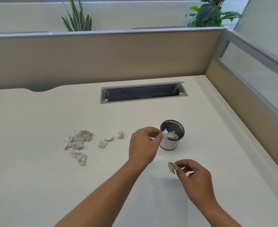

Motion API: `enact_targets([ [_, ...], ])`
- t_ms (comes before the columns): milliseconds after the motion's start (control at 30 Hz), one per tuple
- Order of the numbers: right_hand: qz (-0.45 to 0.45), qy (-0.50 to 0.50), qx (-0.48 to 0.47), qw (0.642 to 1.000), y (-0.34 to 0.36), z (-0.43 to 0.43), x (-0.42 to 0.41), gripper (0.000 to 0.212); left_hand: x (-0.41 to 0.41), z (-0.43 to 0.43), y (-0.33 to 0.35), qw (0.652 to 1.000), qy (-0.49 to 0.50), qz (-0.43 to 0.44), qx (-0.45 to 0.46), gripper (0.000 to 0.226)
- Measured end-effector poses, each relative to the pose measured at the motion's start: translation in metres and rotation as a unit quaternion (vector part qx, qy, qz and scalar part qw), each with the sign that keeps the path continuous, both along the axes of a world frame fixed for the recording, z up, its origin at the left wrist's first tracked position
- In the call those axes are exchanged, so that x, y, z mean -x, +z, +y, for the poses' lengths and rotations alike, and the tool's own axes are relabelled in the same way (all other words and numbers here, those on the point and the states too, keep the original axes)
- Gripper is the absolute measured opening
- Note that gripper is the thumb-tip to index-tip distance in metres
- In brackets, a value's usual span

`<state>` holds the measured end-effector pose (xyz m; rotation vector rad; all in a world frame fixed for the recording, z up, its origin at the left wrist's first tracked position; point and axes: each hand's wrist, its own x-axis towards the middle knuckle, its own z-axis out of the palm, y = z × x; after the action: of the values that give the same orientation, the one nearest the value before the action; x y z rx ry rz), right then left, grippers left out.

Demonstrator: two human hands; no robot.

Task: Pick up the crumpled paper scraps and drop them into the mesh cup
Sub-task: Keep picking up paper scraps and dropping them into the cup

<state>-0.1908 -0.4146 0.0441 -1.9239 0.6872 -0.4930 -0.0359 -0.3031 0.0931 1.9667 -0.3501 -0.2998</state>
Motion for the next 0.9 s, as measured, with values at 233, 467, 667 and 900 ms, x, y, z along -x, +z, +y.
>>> enact_targets([
  [233,-0.026,-0.002,-0.015,1.000,0.014,-0.043,0.003,0.012,-0.013,-0.031,0.008,0.997,0.054,-0.042,-0.043,0.022],
  [467,-0.066,0.003,0.019,0.998,0.019,-0.073,-0.025,0.021,0.025,0.035,-0.021,0.991,0.111,0.013,-0.070,0.008],
  [667,-0.027,0.011,0.041,0.999,0.022,-0.108,-0.062,0.023,0.058,0.081,-0.047,0.980,0.170,0.060,-0.087,0.007],
  [900,0.251,0.100,0.149,0.951,-0.017,-0.128,-0.059,0.049,0.071,0.099,-0.056,0.973,0.200,0.082,-0.078,0.005],
])
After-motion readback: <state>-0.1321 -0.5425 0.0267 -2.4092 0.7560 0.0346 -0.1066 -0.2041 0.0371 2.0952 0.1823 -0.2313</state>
